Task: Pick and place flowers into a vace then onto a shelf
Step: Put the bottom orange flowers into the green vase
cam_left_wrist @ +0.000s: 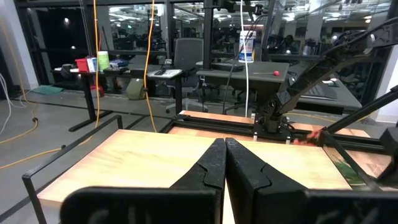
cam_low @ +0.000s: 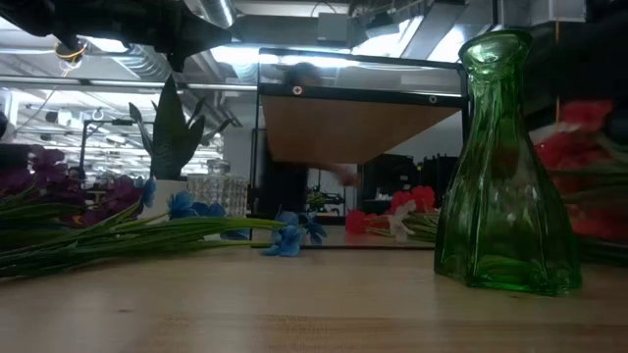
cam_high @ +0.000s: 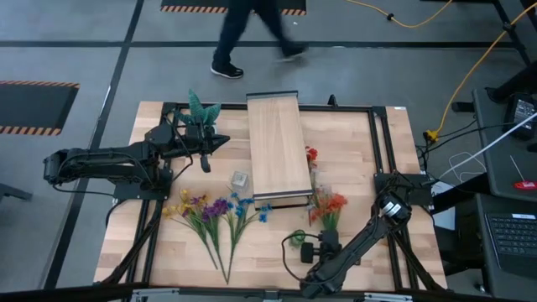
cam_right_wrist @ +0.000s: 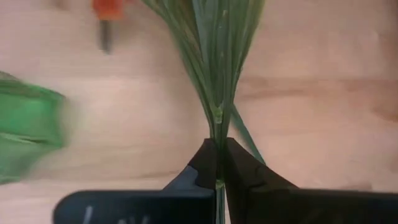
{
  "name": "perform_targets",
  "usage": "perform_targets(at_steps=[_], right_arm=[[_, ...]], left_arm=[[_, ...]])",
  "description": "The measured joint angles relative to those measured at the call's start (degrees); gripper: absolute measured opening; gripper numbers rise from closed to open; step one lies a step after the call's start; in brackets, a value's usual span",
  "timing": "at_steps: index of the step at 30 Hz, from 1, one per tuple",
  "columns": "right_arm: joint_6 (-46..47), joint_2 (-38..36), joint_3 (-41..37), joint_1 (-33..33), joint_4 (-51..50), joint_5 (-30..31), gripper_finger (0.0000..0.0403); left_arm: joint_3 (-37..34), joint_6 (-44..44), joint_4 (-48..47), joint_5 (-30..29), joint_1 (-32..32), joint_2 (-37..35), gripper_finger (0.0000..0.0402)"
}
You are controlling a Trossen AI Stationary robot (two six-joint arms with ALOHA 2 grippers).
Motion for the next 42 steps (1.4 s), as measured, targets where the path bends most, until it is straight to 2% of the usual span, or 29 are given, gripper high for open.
perform_targets(at_steps=[11,16,20,22,26,28,37,42], right_arm=[[-0.01,-1.75,2.44,0.86,-0.22,3.69,0.0006],[0.26,-1.83,5.47,1.25,-0.09,8.10,0.0006],[0.58,-1.89,4.97,0.98,-0.11,10.82,0.0006],[0.38,-1.89,3.95,0.31,-0.18,15.23,0.0006],[0.17,-1.89,2.85,-0.85,-0.27,29.57,0.0006],[-0.04,-1.91,2.80,-1.18,-0.21,33.27,0.0006],[0.13,-1.91,2.86,-0.72,-0.26,30.42,0.0006],[0.27,-1.91,5.63,1.15,-0.14,30.05,0.0006]], left_arm=[[0.00,0.01,0.00,-0.01,0.00,0.02,0.0003],[0.00,0.01,-0.02,-0.01,0.00,0.02,0.0003],[0.00,0.01,0.00,-0.01,0.00,0.02,0.0003],[0.00,0.01,0.00,-0.01,0.00,0.02,0.0003],[0.00,0.01,-0.02,0.00,0.00,0.02,0.0003],[0.00,0.01,0.00,0.00,0.00,0.02,0.0003],[0.00,0.01,0.00,0.01,0.00,0.02,0.0003],[0.00,0.01,-0.01,-0.01,0.00,0.02,0.0003]])
